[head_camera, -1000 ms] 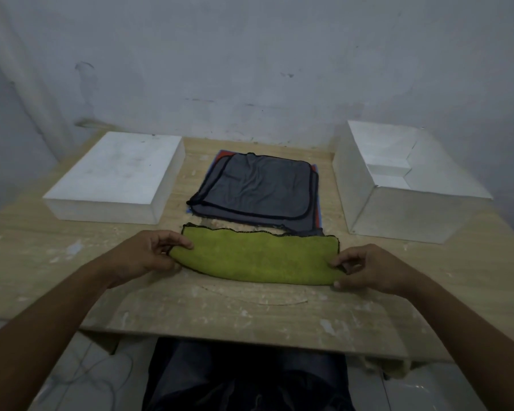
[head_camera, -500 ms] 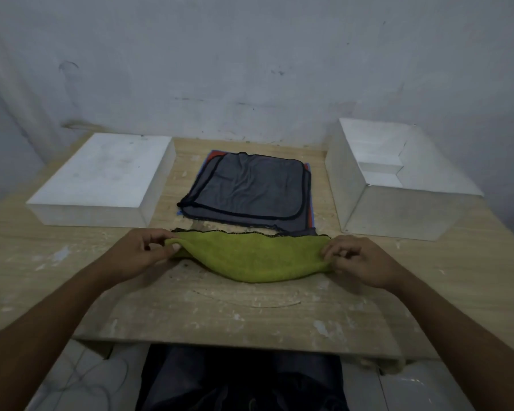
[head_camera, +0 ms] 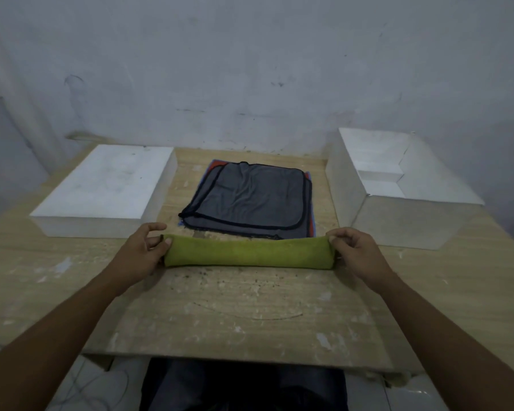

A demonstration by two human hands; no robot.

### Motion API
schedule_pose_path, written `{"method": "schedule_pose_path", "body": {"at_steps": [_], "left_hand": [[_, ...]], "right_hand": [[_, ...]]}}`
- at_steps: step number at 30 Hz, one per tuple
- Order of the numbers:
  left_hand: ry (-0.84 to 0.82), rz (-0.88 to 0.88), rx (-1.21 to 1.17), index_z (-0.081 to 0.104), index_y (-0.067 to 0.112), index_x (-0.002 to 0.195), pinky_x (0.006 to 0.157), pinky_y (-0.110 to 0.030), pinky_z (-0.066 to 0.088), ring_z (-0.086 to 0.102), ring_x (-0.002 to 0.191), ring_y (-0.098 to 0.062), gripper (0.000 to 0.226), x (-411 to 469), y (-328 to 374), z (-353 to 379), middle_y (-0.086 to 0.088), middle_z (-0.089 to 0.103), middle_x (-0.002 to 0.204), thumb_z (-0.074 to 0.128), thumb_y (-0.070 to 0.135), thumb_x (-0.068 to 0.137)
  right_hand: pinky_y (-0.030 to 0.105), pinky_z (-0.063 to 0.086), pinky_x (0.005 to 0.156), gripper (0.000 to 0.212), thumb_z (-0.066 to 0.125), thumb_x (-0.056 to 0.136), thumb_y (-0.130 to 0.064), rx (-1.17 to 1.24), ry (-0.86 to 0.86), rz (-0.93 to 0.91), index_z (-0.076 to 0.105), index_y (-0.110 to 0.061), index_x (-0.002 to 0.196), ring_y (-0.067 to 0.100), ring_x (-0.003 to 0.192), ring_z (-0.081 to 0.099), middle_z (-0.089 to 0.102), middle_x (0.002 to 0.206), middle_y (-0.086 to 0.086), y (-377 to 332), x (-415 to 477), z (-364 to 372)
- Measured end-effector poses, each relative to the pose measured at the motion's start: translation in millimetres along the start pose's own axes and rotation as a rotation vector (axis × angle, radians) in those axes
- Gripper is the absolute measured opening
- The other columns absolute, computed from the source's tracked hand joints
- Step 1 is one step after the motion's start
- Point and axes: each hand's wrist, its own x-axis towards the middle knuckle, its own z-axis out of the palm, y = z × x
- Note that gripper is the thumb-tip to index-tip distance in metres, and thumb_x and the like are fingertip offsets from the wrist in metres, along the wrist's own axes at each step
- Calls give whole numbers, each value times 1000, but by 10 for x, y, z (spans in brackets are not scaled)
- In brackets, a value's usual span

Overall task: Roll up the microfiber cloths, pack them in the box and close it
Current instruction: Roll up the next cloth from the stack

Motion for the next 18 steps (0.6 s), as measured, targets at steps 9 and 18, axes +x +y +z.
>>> {"method": "schedule_pose_path", "body": {"at_steps": [9, 18], "left_hand": [[43, 53, 225, 42, 18, 129, 77, -34, 50, 59, 95, -21, 46, 11, -61, 119, -14, 58, 120, 62, 31, 90], [195, 231, 307, 43, 18, 136, 78, -32, 44, 59, 110, -32, 40, -4, -85, 131, -22, 61, 123, 50, 20, 97]], "right_hand": [[27, 53, 69, 34, 69, 84, -2, 13, -198, 65, 60, -17, 113, 27, 91, 68, 69, 98, 16, 4, -3, -7], [27, 49, 70, 20, 59, 91, -4, -93, 18, -47, 65, -23, 93, 22, 92, 63, 67, 96, 10, 53, 17, 22]]}}
